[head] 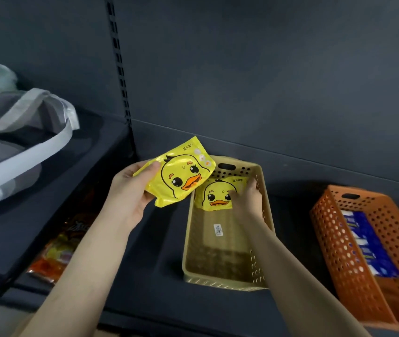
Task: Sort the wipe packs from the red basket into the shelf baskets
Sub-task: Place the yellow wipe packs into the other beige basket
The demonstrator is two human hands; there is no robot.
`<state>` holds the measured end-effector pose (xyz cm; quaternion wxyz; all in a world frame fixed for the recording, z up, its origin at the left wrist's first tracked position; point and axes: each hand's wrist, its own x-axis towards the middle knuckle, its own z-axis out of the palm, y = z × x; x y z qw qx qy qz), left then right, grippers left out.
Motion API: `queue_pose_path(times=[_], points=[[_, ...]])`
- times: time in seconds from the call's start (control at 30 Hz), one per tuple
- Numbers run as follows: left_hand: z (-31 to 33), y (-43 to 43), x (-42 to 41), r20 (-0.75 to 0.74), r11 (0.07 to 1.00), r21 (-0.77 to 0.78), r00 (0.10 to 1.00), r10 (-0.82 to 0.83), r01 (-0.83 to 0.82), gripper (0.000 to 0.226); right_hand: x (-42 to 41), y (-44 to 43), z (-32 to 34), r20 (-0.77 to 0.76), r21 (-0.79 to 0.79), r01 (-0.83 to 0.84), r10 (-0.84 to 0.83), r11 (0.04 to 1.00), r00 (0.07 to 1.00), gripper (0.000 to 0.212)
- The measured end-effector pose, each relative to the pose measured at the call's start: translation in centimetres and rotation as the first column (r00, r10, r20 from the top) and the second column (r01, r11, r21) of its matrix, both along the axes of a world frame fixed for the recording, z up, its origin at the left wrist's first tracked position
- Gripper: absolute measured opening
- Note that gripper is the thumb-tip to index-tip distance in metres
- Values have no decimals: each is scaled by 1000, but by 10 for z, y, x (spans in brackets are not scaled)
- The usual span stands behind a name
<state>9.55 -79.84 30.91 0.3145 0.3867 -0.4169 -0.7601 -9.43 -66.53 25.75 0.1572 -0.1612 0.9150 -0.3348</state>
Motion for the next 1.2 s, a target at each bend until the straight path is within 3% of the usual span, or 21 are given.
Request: queue_pose_path(times=[0.07,0.13,0.23,0.27,0.3,0.33,0.37,0.4,0.47,0.53,0.63,0.77,0.83,0.97,1.07,1.2], points=[[-1,-3,-3,6,1000,6,1000,-3,3,21,0,-2,-4,-53,82,-49,54,995,997,77],[-2,-7,-5,18,1000,2,1000,-11,11,22,0,-1,-2,-153,82,-65,77,995,985,72],[-2,-12,-6,18,1000,-1,1000,-22,22,21,-1,6,11,-403,-129,-111,51,985,914,48],[-1,-13,-7,20,999,-4,999,-38,38,19,-3,9,19,-359,-229,-119,30,966,933,41],[1,-13,-10,20,998,-9,998,-68,68,16,-3,12,30,-200,-331,-99,33,938,979,38],[3,-12,-14,19,994,-17,994,-110,111,15,-1,15,41,59,-438,-53,88,897,994,39],[5,-9,-19,17,987,-22,987,-161,162,15,1,19,50,320,-509,18,170,860,932,42],[8,-6,-24,18,976,-28,976,-215,216,15,2,23,56,474,-527,52,243,848,846,46],[9,4,-37,38,947,-57,949,-313,315,12,1,31,60,547,-550,16,346,835,763,51],[4,13,-49,119,915,-175,930,-348,365,13,1,40,63,496,-553,-24,352,833,793,46],[-14,19,-61,336,785,-469,903,-267,406,26,-1,59,68,282,-455,-103,253,885,925,24],[-30,22,-64,480,693,-466,815,-324,550,51,5,78,71,43,-162,-166,175,973,984,16],[-34,27,-64,491,665,-435,779,-390,607,57,18,73,65,98,-76,-167,174,983,980,20],[-36,29,-64,438,689,-401,787,-435,604,54,43,51,31,296,-47,-54,66,997,953,41],[-37,26,-64,453,689,-396,782,-428,607,53,44,45,9,269,87,-44,19,995,963,52],[-40,28,-64,452,691,-394,782,-429,606,53,40,40,6,216,261,-97,40,961,976,51]])
